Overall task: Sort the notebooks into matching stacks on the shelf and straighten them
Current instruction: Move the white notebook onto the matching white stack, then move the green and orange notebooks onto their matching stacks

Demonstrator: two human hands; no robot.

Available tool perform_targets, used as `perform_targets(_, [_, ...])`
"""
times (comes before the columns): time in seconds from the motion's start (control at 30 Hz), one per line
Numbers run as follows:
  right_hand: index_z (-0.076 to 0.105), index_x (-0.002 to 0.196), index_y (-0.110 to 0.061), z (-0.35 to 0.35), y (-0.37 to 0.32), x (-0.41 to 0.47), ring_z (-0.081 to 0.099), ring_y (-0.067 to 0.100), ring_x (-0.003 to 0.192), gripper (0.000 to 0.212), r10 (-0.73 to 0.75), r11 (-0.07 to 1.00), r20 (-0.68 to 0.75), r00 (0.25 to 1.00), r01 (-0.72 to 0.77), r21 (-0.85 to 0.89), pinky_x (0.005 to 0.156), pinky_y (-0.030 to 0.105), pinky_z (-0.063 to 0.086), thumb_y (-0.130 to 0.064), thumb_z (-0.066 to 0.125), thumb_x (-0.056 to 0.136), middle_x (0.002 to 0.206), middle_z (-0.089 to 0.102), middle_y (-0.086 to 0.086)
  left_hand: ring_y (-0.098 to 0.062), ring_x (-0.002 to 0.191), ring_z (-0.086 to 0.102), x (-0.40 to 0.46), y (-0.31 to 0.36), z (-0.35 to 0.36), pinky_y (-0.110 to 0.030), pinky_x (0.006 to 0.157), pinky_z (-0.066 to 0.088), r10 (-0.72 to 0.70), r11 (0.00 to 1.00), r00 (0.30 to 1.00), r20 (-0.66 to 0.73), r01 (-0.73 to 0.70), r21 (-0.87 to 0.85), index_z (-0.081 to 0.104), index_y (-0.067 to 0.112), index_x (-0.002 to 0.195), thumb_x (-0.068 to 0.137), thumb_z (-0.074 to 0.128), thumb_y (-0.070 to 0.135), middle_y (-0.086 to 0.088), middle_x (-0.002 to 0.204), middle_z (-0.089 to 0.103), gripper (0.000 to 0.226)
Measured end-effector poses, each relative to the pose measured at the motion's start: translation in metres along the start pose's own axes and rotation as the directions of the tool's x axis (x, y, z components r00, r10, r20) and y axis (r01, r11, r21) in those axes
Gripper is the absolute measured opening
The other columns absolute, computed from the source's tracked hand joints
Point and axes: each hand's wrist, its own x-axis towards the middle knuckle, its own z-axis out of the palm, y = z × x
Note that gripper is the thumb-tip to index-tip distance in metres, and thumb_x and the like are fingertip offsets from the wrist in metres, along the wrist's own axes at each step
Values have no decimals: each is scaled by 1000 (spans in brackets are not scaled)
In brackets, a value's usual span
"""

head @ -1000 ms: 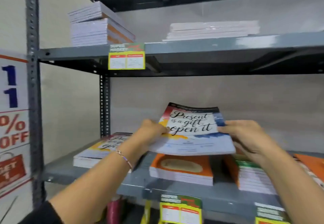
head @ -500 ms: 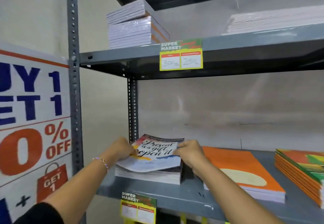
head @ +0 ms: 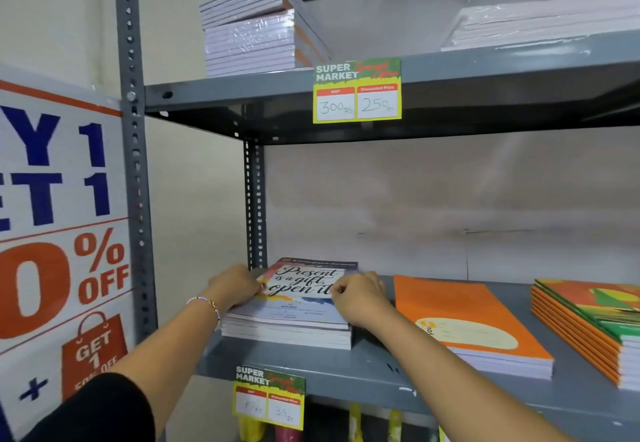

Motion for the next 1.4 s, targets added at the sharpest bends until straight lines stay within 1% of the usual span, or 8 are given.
perform_targets(0.17, [71, 72, -25, -60, 4, -28, 64, 20, 93, 19, -141, 962, -65, 988, 153, 227, 82, 25, 47, -18, 55, 82, 96, 73, 0, -37, 110, 59, -18, 41, 15, -40, 91, 49, 52, 971, 951, -304, -119, -207, 60, 11, 122, 85, 55, 49, -13, 119, 66, 53])
perform_targets(0.4, [72, 100, -13, -208, 88, -74, 55, -2, 73, 21, -105, 911, -299, 948, 213, 355, 82, 26, 44, -8, 55, 88, 87, 67, -6, -27, 76, 60, -115, 210, 54, -30, 69, 46, 312, 364, 930, -196, -307, -879, 64, 2, 104, 88, 59, 14, -7, 81, 63, 20])
perform_targets(0.53, [70, 104, -5, -301, 177, -112, 56, 13, 83, 24, 53, 924, -398, 916, 106, 368, 74, 24, 45, -1, 51, 90, 92, 67, 3, -14, 70, 53, -190, 306, 99, -33, 76, 46, 504, 263, 847, -168, -336, -905, 62, 15, 94, 92, 55, 4, 0, 78, 61, 13])
perform_targets(0.77, [69, 103, -15, -408, 312, -177, 62, 23, 91, 20, 163, 973, -477, 864, -221, -69, 74, 26, 39, -15, 53, 91, 106, 72, 10, -17, 90, 65, -307, 412, 170, -32, 88, 51, 773, 243, 616, -152, -509, -826, 67, 19, 101, 91, 56, 10, -7, 99, 71, 16])
perform_targets(0.9, [64, 95, -44, -427, 358, -208, 66, 31, 94, 18, 177, 911, -265, 948, -259, -320, 74, 33, 46, -37, 48, 93, 94, 72, 7, -26, 102, 63, -356, 420, 219, -33, 86, 52, 894, 421, 449, -16, -849, -321, 59, 19, 117, 91, 46, 35, -9, 113, 68, 33])
perform_targets(1.0, [55, 113, -44, -426, 385, -222, 56, 28, 114, 42, 190, 834, -159, 969, -245, -494, 93, 38, 43, -65, 31, 86, 118, 64, -3, -21, 99, 69, -368, 403, 253, -35, 83, 58, 875, 484, 481, -55, -865, 132, 66, 14, 114, 76, 45, 53, -3, 112, 72, 58])
perform_targets(1.2, [23, 145, -35, -431, 391, -242, 24, 13, 141, 102, 103, 821, -53, 993, -115, -560, 113, 29, 23, -84, 48, 60, 155, 24, -10, -23, 83, 76, -371, 393, 277, -37, 72, 61, 836, 543, 540, -99, -789, 289, 79, 6, 92, 40, 83, 53, -9, 94, 78, 71])
perform_targets(1.4, [31, 137, -49, -441, 409, -255, 34, 3, 136, 60, -84, 770, -78, 993, 15, -638, 105, 18, 31, -28, 57, 87, 147, 33, -23, -12, 80, 71, -361, 373, 256, -25, 75, 59, 788, 586, 540, -295, -806, 90, 74, 23, 95, 86, 39, 50, 7, 92, 76, 45])
